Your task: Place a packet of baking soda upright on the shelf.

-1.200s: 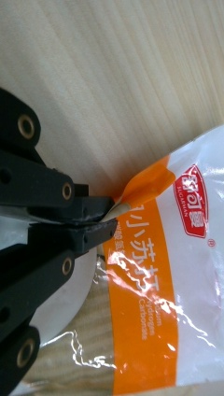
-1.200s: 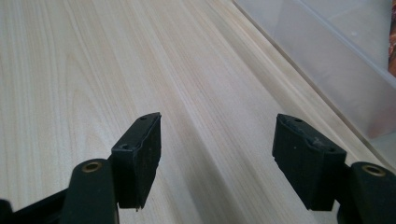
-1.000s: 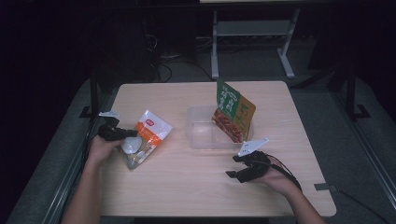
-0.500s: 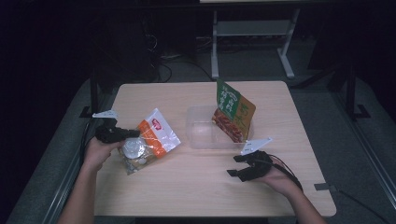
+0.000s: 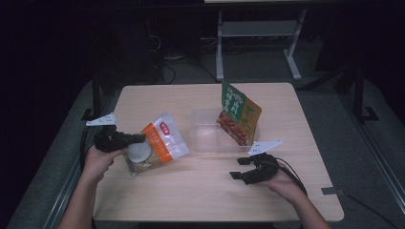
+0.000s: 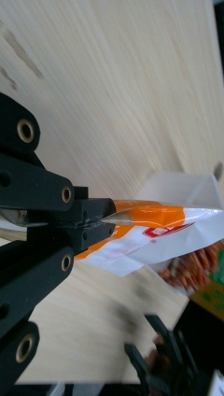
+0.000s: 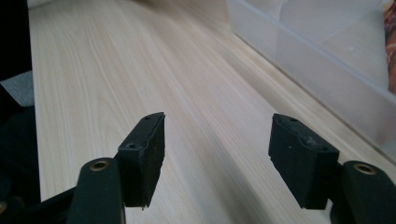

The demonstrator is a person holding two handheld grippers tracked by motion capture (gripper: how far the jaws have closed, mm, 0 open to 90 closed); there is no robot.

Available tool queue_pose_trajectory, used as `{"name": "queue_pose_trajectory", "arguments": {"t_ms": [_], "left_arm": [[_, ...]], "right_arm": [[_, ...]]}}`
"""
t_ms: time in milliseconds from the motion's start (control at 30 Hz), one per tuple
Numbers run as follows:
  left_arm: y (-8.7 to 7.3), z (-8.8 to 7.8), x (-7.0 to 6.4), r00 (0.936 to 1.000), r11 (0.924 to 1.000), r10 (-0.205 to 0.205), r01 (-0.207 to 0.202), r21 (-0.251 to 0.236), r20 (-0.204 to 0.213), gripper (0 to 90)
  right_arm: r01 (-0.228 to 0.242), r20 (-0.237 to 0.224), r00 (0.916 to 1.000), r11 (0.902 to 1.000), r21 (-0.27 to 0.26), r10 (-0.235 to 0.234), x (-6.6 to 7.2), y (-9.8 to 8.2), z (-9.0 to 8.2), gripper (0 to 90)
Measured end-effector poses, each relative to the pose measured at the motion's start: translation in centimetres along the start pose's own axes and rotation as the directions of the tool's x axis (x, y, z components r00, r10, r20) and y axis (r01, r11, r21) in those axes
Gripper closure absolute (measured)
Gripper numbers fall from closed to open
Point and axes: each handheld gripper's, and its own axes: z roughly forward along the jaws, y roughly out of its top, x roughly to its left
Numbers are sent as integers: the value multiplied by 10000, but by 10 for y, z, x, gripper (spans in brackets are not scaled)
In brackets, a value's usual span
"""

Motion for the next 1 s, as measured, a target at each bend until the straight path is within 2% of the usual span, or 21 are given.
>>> {"name": "queue_pose_trajectory", "arguments": {"t_ms": [100,200,333,533,667,900,1000], "left_arm": [[5,2,-7,9994,9998,121,-117,-139,326,900],[10,6,-15,9976,9993,232,-213,-295,648,900],[15,14,-27,9955,9983,328,-283,-514,892,900],[20,32,-45,9894,9977,406,-325,-601,1394,899],[20,46,-54,9841,9975,461,-363,-598,1715,900],[22,69,-71,9771,9969,581,-459,-639,2047,899],[23,76,-78,9727,9966,674,-551,-608,2222,900]], "right_arm": [[-86,-172,9998,9998,-152,83,3,3,-1,354],[162,-254,9995,9993,-344,-171,6,6,0,325],[272,-434,9986,9982,-534,-295,10,11,4,287],[210,-784,9965,9954,-937,-284,16,20,10,278],[331,-1039,9936,9944,-1000,-435,19,22,15,256],[372,-1238,9909,9922,-1192,-520,24,26,19,254],[320,-1214,9915,9923,-1194,-466,25,26,22,291]]}}
